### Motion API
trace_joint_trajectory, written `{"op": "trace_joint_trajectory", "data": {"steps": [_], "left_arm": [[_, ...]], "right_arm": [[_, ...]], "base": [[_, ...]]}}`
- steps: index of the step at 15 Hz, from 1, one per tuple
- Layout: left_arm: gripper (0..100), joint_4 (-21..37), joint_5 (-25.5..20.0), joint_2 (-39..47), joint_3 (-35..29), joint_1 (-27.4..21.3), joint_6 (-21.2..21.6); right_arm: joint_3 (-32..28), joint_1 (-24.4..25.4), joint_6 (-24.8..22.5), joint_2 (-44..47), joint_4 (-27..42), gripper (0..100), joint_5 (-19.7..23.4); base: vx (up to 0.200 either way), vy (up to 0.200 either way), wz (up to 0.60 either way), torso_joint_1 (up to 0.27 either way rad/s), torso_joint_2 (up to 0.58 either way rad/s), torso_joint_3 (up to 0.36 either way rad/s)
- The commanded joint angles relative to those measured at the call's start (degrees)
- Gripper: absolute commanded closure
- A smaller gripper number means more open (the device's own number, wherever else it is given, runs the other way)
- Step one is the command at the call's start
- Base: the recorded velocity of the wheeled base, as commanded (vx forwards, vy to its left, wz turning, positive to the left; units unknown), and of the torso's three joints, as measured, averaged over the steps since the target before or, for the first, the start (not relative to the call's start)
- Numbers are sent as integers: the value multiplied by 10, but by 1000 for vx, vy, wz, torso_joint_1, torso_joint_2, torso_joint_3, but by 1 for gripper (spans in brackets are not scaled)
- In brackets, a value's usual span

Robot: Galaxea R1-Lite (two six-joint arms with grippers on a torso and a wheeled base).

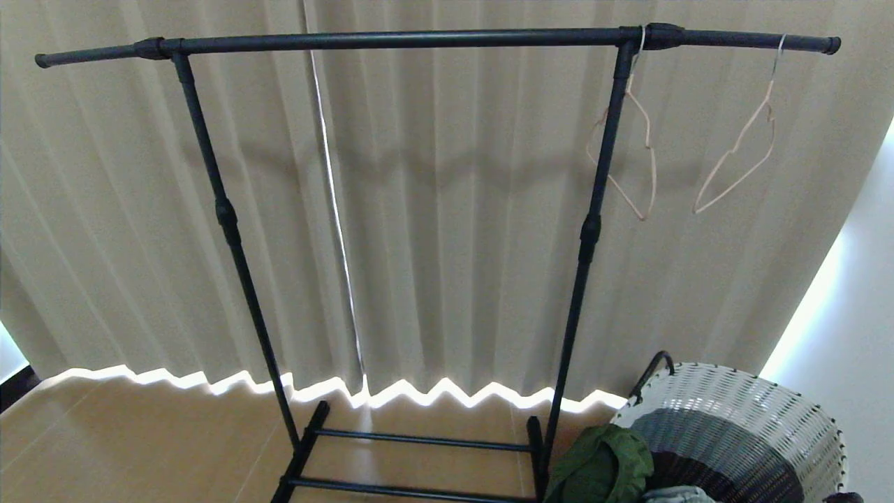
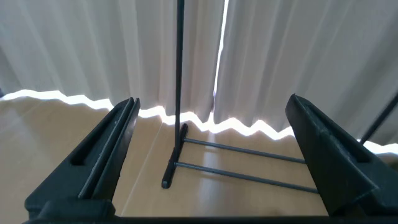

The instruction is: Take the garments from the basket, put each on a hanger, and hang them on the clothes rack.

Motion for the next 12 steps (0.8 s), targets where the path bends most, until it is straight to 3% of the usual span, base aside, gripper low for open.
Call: {"op": "trace_joint_trajectory", "data": {"steps": [1, 4, 5, 9, 12], "left_arm": [[0, 0, -1, 0, 0, 0, 0], [0, 0, -2, 0, 0, 0, 1], [0, 0, -2, 0, 0, 0, 1], [0, 0, -3, 0, 0, 0, 0], [0, 0, -3, 0, 0, 0, -1]], "right_arm": [[-14, 0, 0, 0, 3, 0, 1], [-95, 26, -7, 81, 52, 0, -3], [-116, 35, -29, 135, 72, 0, -3], [-120, 37, -100, 357, 74, 0, -8], [-117, 31, -192, 551, 53, 0, -40]], "base": [[200, 0, 0, 2, 2, 7], [0, 0, 0, 0, 0, 0], [0, 0, 0, 0, 0, 0], [0, 0, 0, 0, 0, 0], [0, 0, 0, 0, 0, 0]]}}
